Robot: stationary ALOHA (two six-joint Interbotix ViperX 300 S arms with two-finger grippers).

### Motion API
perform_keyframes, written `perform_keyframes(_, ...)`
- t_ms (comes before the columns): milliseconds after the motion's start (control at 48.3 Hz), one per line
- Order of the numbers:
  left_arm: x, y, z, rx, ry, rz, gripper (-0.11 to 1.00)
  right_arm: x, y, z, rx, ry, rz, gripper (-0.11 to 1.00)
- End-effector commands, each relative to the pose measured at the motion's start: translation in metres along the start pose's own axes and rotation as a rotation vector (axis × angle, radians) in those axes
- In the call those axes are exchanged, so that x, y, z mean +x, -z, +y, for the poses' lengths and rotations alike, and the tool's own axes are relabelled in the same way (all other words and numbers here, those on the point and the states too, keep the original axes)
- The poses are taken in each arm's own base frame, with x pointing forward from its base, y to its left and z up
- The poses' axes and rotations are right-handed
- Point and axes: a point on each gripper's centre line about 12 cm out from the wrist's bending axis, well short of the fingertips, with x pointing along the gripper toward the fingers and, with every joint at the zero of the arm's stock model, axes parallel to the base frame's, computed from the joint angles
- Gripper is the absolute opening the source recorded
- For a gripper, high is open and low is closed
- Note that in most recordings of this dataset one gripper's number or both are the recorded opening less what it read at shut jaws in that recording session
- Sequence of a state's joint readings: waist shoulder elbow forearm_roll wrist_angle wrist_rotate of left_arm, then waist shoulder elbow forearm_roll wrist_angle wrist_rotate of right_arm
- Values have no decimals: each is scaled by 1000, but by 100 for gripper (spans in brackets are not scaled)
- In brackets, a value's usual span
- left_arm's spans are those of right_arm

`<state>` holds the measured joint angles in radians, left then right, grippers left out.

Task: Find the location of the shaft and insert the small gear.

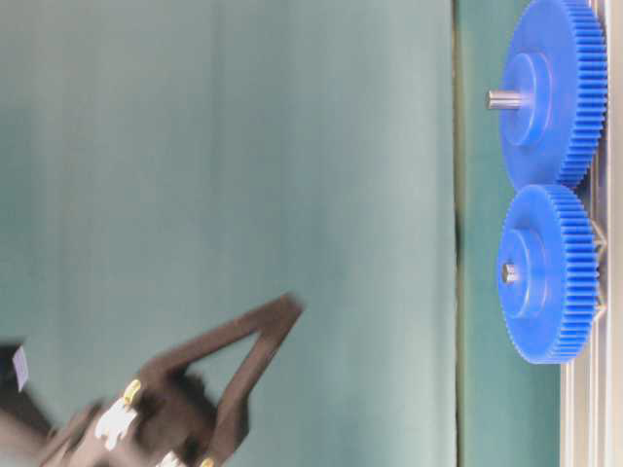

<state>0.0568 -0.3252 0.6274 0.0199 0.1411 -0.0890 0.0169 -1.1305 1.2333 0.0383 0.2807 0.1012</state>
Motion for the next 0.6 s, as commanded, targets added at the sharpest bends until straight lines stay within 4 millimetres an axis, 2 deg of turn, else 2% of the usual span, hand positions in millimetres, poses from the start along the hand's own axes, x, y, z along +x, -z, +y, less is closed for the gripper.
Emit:
perform_keyframes(0,-18,-5,-4,6,12,-42,0,0,-5,1,10,-3,-13,12)
perform_keyframes(207,-38,8,-4,8,17,-51,0,0,-5,1,10,-3,-13,12)
perform_keyframes(580,-44,15,-5,11,21,-45,0,0,-3,1,10,-3,-10,12)
